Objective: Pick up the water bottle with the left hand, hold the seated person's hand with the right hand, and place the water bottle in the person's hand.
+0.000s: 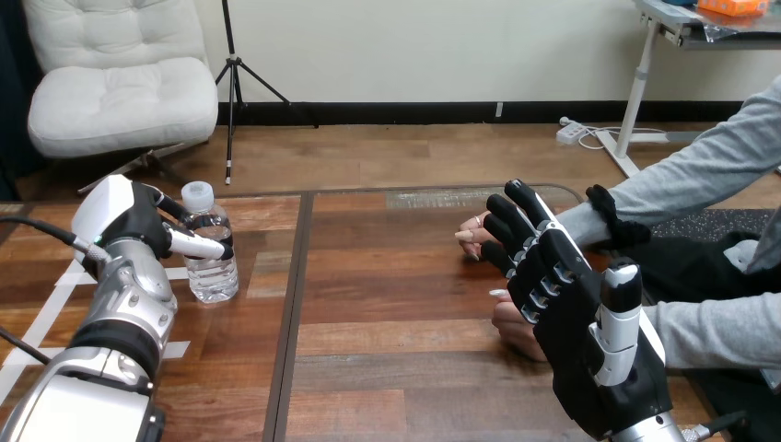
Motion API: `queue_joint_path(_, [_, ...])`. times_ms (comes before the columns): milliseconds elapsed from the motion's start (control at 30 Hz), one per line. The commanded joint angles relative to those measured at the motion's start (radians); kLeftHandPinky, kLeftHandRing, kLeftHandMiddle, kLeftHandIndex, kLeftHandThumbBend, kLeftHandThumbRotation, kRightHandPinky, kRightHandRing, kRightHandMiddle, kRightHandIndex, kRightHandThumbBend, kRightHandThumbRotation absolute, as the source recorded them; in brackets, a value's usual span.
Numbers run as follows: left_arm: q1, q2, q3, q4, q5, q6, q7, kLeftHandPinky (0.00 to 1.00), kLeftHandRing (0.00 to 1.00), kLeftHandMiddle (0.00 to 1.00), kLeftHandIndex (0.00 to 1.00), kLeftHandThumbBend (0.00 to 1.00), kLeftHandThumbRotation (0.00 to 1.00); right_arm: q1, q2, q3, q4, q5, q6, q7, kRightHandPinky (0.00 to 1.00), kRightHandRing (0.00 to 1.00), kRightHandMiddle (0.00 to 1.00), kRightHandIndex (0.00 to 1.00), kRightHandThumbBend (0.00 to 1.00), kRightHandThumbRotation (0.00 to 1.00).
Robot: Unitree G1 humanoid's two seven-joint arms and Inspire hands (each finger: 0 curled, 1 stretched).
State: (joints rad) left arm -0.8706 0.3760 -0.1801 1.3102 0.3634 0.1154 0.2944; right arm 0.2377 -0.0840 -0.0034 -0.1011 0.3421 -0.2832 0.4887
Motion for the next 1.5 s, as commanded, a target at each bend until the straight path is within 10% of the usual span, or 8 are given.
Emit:
queue_joint_path(0, [-0.048,0.009,0.006,-0.033,0.001,-0.032,0.01,0.36,0.44,0.51,0.49,0.71,0.0,-0.027,-0.002,0.002,-0.048,0.005,-0.013,-0.002,1.0,0.99,0.97,0.98,0.98,1.0])
queue_joint_path(1467, [-0.032,0.019,0.016,-0.036,-0.012,-0.102,-0.009,0.49,0.57,0.61,0.48,0.68,0.0,-0.03,0.0,0.001,-0.041,0.009,-0.018,0.002,1.0,0.99,0.97,0.98,0.97,1.0])
